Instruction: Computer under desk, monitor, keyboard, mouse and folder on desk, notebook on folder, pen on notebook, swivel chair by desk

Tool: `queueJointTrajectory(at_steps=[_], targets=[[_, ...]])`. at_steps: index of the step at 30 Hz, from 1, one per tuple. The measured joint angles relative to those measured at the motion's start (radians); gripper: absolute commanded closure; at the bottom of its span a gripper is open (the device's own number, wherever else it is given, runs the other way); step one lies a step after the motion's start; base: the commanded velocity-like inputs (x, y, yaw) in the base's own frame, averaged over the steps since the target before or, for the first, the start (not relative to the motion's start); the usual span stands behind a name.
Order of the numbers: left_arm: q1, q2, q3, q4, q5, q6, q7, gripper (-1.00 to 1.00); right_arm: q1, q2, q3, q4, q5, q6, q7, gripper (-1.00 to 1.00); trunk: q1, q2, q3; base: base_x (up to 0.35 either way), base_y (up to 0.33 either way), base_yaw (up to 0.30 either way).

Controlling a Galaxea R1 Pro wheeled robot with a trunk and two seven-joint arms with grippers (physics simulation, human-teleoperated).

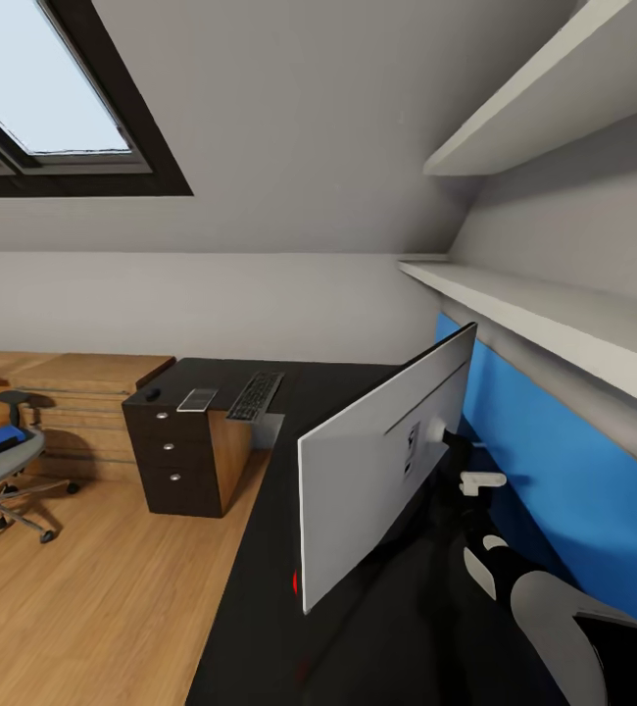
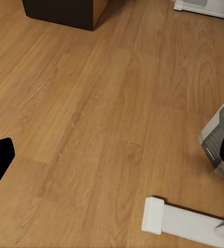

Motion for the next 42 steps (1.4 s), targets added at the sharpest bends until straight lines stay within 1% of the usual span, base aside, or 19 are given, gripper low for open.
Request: queueJointTrajectory(at_steps=[2, 13, 17, 19, 22, 25, 26, 42], targets=[[0.0, 0.0, 0.0, 0.0, 0.0, 0.0, 0.0, -1.0, 0.0, 0.0, 0.004, -0.004, -0.006, 0.003, 0.0, 1.0, 0.001, 0.0, 0.0, 0.055, -0.036, 0.0], [0.0, 0.0, 0.0, 0.0, 0.0, 0.0, 0.0, -1.0, 0.0, 0.0, 0.004, -0.006, -0.006, 0.004, 0.0, 1.0, 0.002, 0.0, 0.0, 0.011, -0.007, 0.0], [0.0, -0.001, 0.0, 0.0, 0.0, 0.0, 0.0, -1.0, 0.0, 0.0, 0.003, -0.006, -0.005, 0.004, 0.0, 1.0, 0.002, 0.0, 0.0, 0.0, -0.013, 0.0], [0.0, -0.001, 0.0, 0.0, 0.0, 0.0, 0.0, -1.0, 0.0, 0.001, -0.006, -0.009, 0.006, 0.006, 0.001, 1.0, 0.003, 0.0, 0.0, 0.0, -0.121, 0.0], [0.0, -0.001, 0.0, 0.0, 0.0, 0.0, 0.0, -1.0, 0.0, 0.005, -0.002, -0.016, 0.002, 0.011, 0.001, 1.0, 0.005, 0.0, 0.0, 0.0, -0.207, 0.0], [0.0, -0.001, 0.0, 0.0, 0.0, 0.0, 0.0, -1.0, 0.0, 0.0, 0.003, -0.016, -0.007, 0.011, 0.0, 1.0, 0.005, 0.0, 0.0, 0.0, -0.116, 0.0], [0.0, -0.001, 0.0, 0.0, 0.0, 0.0, 0.0, -1.0, 0.0, 0.0, -0.001, -0.015, -0.001, 0.011, 0.001, 1.0, 0.005, 0.0, 0.0, 0.0, -0.061, 0.0], [0.0, -0.002, 0.0, 0.0, 0.0, 0.0, 0.0, -1.0, 0.0, 0.0, 0.0, -0.015, -0.002, 0.011, 0.001, 1.0, 0.005, 0.0, 0.0, 0.0, -0.009, 0.0]])
